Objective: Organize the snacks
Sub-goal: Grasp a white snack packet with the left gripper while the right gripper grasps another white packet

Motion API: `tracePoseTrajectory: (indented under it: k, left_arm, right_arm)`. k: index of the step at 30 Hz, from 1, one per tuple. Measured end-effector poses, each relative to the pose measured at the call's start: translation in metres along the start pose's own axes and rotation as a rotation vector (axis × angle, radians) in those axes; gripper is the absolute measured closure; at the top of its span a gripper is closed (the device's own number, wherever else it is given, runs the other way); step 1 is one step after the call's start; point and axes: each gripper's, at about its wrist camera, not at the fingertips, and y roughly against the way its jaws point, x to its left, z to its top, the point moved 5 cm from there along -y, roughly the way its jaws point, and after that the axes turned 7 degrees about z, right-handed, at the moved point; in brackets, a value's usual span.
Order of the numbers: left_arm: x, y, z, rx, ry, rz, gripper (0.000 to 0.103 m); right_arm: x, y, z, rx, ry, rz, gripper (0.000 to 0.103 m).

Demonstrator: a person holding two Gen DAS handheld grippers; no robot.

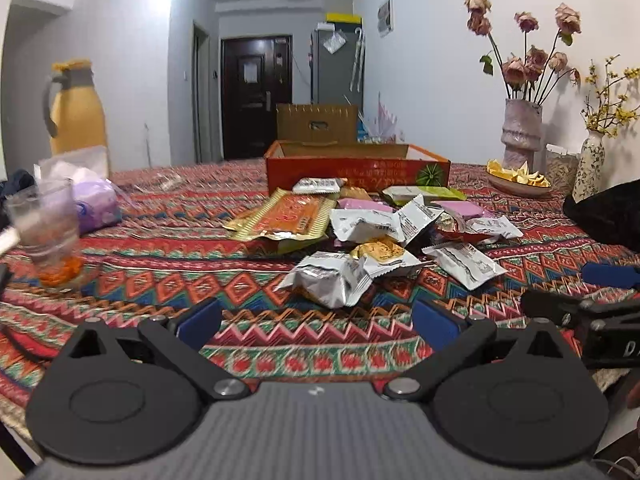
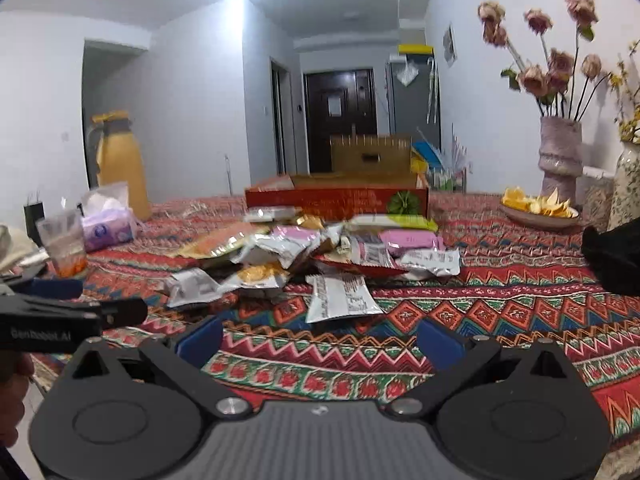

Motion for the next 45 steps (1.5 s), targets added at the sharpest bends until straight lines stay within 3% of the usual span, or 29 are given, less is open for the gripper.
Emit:
tracePoseTrajectory:
  k: [4,7,11,14,18,20,24,27,30,37,39,40,41,45]
  left_arm:
    - [-0.005,-0.035,0.020,0.060,0.095,-0.049,0.000]
    - [-0.006,-0.057,0.030,0.090,0.149,-0.051,0.000]
    - [-0.005,-0.087,0.033,0.154,0.199,-0.014,0.000]
    - [0.001,-0.102,0.032,0.139,0.215,0.048,0.000]
    - [0.005,-0.112,0.034,0.166,0.223,0.057,0.004]
    - [0.004,-0.114,0.029,0.196,0.212,0.066,0.013]
    - [0.001,-0.107,0.021,0.208,0.141,0.111,0.015]
    - [0.008,-0.092,0.013,0.195,0.085,0.140,0.017]
    - [0.015,-0.082,0.011,0.192,0.088,0.133,0.028]
    - [0.004,-0.082,0.022,0.123,-0.008,0.055,0.027]
    - [0.001,-0.086,0.023,0.121,-0.022,0.049,0.036]
    - [0.001,-0.089,0.023,0.129,-0.026,0.058,0.054]
    - [0.001,-0.091,0.022,0.142,-0.027,0.064,0.061]
    - [0.003,-0.078,0.020,0.144,-0.008,0.059,0.064]
  right_arm:
    - [-0.018,-0.033,0.011,0.141,-0.067,-0.015,0.003]
    - [-0.030,-0.052,0.021,0.155,-0.098,0.030,0.007]
    - [-0.033,-0.078,0.033,0.164,-0.026,0.004,0.011]
    - [-0.034,-0.098,0.039,0.186,-0.005,0.000,0.019]
    - [-0.036,-0.119,0.039,0.219,-0.011,0.001,0.031]
    - [-0.036,-0.124,0.037,0.232,-0.019,0.004,0.035]
    - [-0.035,-0.127,0.034,0.245,-0.010,-0.008,0.055]
    - [-0.034,-0.120,0.032,0.250,-0.005,0.003,0.058]
    - [-0.032,-0.104,0.025,0.255,0.001,0.001,0.060]
    - [-0.037,-0.088,0.020,0.234,-0.017,0.017,0.055]
    - [-0.038,-0.090,0.020,0.232,-0.012,0.011,0.055]
    - [-0.037,-0.091,0.020,0.233,0.000,0.006,0.055]
    - [-0.035,-0.090,0.020,0.234,0.011,0.003,0.056]
    - [-0.030,-0.078,0.015,0.229,0.026,0.014,0.064]
